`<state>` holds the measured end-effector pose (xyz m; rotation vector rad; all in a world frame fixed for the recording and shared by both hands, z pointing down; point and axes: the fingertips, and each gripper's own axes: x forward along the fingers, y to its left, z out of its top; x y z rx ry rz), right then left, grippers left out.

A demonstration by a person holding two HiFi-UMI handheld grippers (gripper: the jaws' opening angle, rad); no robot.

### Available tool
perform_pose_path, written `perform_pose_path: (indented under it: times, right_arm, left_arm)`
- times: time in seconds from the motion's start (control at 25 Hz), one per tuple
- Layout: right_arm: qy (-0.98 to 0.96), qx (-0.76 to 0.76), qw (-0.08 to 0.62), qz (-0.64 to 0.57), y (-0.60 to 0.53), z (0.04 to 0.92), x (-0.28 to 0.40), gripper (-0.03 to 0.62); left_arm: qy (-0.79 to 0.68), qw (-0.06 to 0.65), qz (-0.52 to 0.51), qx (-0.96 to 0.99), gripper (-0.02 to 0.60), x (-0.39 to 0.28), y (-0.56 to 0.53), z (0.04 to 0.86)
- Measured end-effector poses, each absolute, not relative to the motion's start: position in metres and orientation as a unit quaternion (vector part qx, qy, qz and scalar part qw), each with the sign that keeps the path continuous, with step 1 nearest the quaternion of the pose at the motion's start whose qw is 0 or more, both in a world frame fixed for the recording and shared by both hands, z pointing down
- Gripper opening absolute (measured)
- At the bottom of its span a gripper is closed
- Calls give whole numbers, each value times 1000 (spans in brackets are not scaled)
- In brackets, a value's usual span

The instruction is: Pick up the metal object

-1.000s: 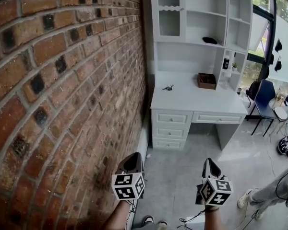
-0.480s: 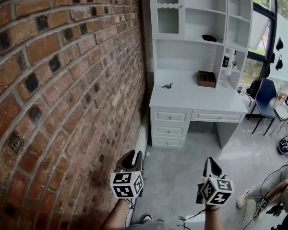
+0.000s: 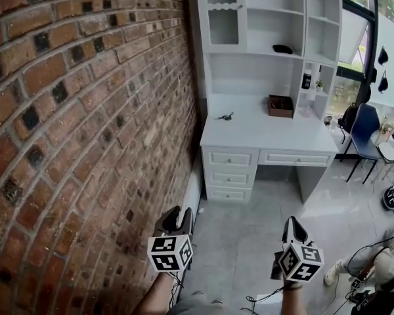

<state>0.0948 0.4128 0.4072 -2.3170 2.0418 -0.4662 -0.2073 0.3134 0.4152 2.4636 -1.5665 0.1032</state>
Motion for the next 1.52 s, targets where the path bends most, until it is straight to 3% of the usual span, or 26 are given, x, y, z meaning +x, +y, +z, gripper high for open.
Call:
perform_pose_path:
  times: [0.6,1.52]
  right_arm:
    - [648,-743,1,-167,372,426,123,2]
    - [635,-757,-26,-152,159,414,149,2]
  left_arm:
    - [-533,123,32,837,118,-183,252,426]
    - [-517,140,28,844,118,-166,30,433]
